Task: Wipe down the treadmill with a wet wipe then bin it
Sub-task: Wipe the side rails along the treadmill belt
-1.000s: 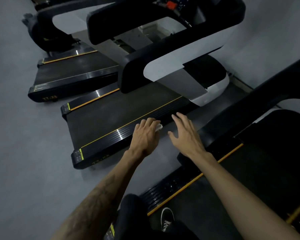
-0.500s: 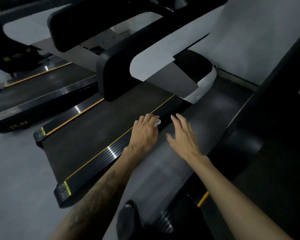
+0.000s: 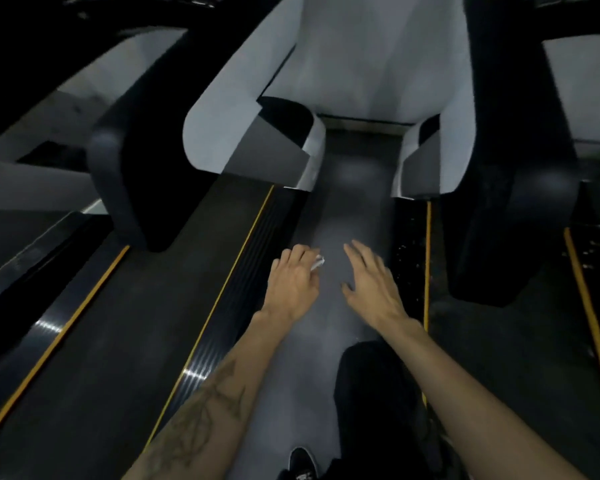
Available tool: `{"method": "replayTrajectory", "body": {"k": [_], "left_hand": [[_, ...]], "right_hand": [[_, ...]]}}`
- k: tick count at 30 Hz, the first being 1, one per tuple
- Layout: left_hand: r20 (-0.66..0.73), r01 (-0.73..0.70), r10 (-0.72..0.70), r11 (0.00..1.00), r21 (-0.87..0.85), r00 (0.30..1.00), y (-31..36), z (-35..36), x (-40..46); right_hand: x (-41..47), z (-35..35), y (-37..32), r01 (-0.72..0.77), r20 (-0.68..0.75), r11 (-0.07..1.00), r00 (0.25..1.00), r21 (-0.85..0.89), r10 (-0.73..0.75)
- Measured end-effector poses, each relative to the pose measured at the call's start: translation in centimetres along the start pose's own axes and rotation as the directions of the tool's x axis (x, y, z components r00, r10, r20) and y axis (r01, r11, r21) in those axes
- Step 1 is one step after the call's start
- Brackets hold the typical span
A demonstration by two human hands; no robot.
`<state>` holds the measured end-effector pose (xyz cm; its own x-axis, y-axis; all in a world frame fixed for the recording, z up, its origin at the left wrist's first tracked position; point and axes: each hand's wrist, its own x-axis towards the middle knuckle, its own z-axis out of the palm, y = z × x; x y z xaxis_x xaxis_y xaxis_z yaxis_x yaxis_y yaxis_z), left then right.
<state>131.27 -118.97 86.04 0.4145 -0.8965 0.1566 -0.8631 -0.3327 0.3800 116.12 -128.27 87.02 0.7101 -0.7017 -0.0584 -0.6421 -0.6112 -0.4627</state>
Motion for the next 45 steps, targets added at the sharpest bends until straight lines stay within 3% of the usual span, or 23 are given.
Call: {"method": "replayTrajectory", "body": {"k": [9, 17, 22, 30, 36, 45], "left_hand": [[0.042, -0.202, 0.203, 0.979, -0.036, 0.978, -0.7, 3.2, 8.3], [0.069, -0.421, 0.423, 0.906, -0.049, 0.903, -0.9, 11.0, 22.2], [0.119, -0.493, 0.501, 0.866, -0.088, 0.857, -1.0, 16.2, 32.9], [0.198, -0.491, 0.514, 0.857, -0.153, 0.835, -3.3, 24.4, 44.1], [0.227, -0.499, 0.555, 0.826, -0.263, 0.8, -5.2, 34.3, 50.4], [0.255, -0.5, 0.61, 0.776, -0.384, 0.75, -8.8, 55.6, 59.6]], "right_hand": [[4.2, 0.6, 2.6, -0.181, -0.1, 0.984, 0.979, -0.001, 0.18], [15.8, 2.1, 9.6, -0.332, -0.153, 0.939, 0.927, 0.089, 0.342], [24.8, 2.4, 15.6, -0.403, -0.171, 0.914, 0.898, 0.045, 0.405], [35.1, 5.0, 21.8, -0.47, -0.166, 0.881, 0.866, 0.055, 0.472], [41.2, 10.8, 28.1, -0.532, -0.113, 0.842, 0.835, 0.085, 0.539], [49.8, 24.1, 42.2, -0.618, -0.208, 0.784, 0.76, 0.06, 0.616]]}}
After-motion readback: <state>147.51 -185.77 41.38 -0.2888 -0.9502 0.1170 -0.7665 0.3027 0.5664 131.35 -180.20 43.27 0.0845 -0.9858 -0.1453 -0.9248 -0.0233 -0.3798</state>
